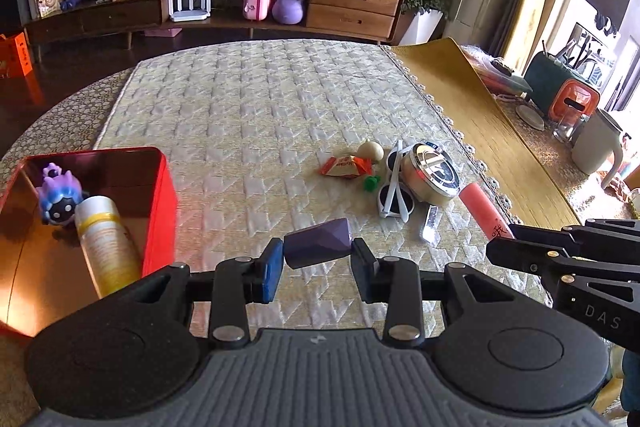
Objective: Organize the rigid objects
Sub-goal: 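Carry the purple block with the left tool while the right tool carries the pink stick to the box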
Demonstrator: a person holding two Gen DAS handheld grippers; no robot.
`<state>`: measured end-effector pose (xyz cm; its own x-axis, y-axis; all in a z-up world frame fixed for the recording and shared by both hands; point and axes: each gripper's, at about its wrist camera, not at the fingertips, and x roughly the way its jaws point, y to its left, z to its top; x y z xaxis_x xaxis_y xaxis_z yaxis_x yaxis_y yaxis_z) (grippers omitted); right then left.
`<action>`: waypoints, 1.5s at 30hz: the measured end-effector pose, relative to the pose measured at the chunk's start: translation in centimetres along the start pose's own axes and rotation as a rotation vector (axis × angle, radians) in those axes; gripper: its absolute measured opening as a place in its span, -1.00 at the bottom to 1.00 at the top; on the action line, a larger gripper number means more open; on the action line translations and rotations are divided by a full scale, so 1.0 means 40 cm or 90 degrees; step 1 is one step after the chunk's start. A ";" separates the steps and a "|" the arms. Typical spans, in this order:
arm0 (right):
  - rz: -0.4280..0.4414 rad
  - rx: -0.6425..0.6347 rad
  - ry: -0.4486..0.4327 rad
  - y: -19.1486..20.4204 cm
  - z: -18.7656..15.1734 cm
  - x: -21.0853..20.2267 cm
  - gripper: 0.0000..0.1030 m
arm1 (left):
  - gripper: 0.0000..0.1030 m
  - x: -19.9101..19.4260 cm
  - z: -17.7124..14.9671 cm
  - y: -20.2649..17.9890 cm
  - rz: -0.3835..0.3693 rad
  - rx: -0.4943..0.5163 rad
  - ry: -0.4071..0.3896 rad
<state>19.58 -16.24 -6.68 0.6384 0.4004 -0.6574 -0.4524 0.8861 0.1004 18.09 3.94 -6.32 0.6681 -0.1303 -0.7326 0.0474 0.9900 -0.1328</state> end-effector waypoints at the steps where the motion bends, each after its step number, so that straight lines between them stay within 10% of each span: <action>1: 0.005 -0.005 0.000 0.016 0.002 -0.002 -0.70 | -0.30 -0.011 -0.003 0.009 0.003 -0.001 -0.002; 22: 0.083 -0.084 0.014 0.289 0.064 0.056 -0.70 | -0.30 -0.159 -0.036 0.269 0.101 -0.064 -0.040; 45: 0.093 -0.197 0.081 0.462 0.191 0.359 -0.71 | -0.30 -0.026 -0.018 0.463 0.169 -0.064 0.028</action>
<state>25.12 7.67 -8.57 0.4792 0.4683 -0.7423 -0.7129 0.7010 -0.0180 17.73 22.38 -8.51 0.6141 0.1284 -0.7787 -0.2004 0.9797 0.0036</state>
